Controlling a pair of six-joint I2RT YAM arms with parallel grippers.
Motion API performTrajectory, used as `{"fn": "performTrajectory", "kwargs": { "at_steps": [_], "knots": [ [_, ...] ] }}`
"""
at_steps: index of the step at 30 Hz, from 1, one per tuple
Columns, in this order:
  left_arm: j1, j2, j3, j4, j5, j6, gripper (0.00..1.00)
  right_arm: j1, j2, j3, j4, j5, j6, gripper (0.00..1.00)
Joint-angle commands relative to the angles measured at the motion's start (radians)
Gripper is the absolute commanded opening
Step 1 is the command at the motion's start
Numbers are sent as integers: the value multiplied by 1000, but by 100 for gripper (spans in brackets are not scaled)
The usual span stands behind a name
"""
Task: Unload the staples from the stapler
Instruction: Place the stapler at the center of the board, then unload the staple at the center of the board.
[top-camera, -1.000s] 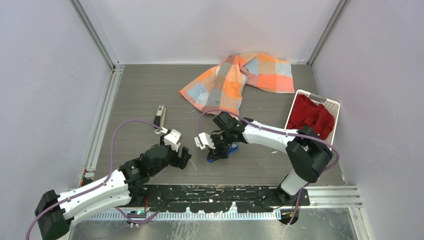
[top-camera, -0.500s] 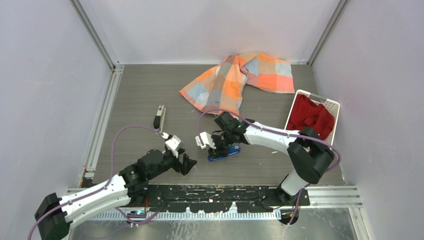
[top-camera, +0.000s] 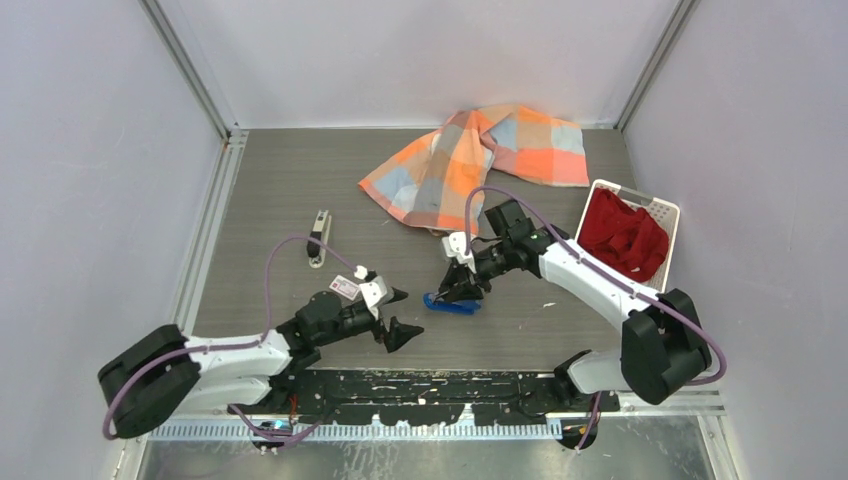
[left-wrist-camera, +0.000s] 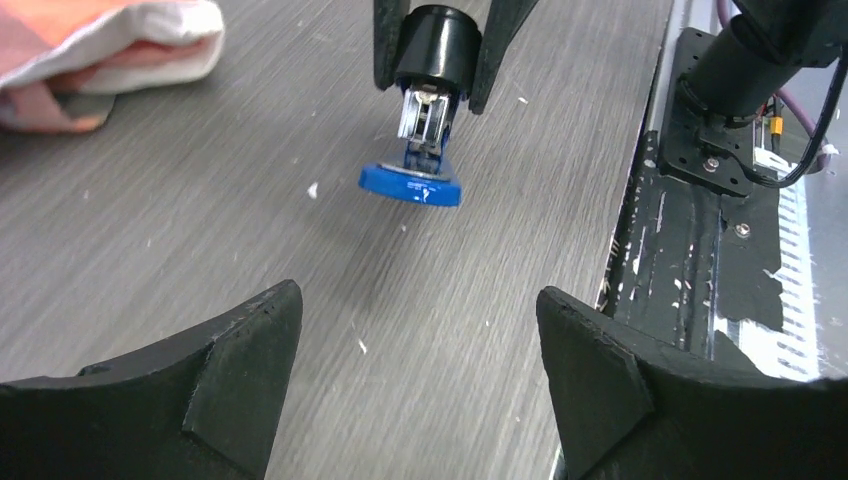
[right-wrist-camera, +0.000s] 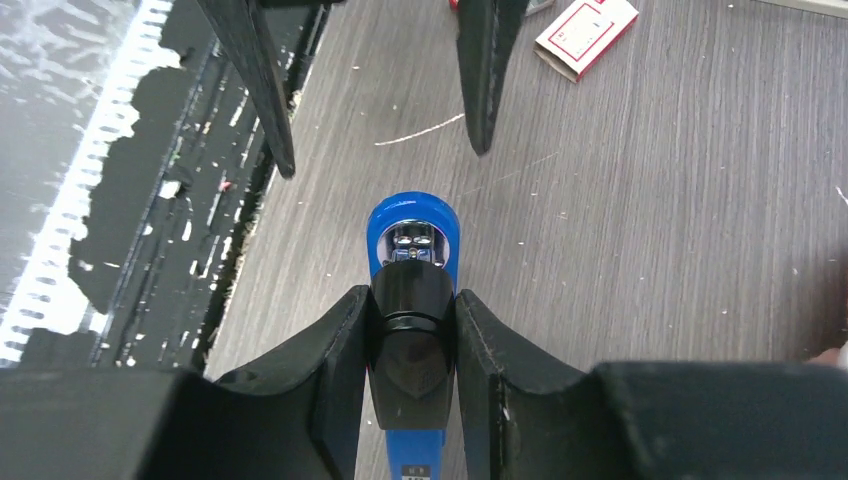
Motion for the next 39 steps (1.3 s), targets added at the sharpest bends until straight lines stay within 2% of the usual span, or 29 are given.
{"fn": "performTrajectory", "kwargs": {
  "at_steps": [1,7,11,18,32,34,35,36,37,39],
  "knots": [
    [3,148,63,386,100,112,87,-46,-66,45,-54,-169,-66,1],
    [-2,362,134,594,164,95,87,-62,-83,47,-82,-201,-95,1],
    [-9,457,166,683,180,51,80,-64,-89,43,-82,-194,-101,1],
    [-11,514,197,684,179,34,63,-64,-100,43,-84,-187,-104,1],
    [-11,556,201,630,180,55,53,-71,-100,37,-67,-172,-88,1],
    [-11,550,195,629,165,59,44,-72,-96,34,-65,-166,-87,1],
    [-11,543,192,626,156,64,30,-72,-96,33,-64,-158,-88,1],
    [-11,533,186,618,147,71,11,-73,-95,32,-64,-147,-89,1],
    [-10,520,180,602,135,80,1,-77,-93,31,-65,-134,-96,1],
    [-10,485,160,544,103,110,0,-103,-91,29,-78,-106,-115,1]
  ]
}}
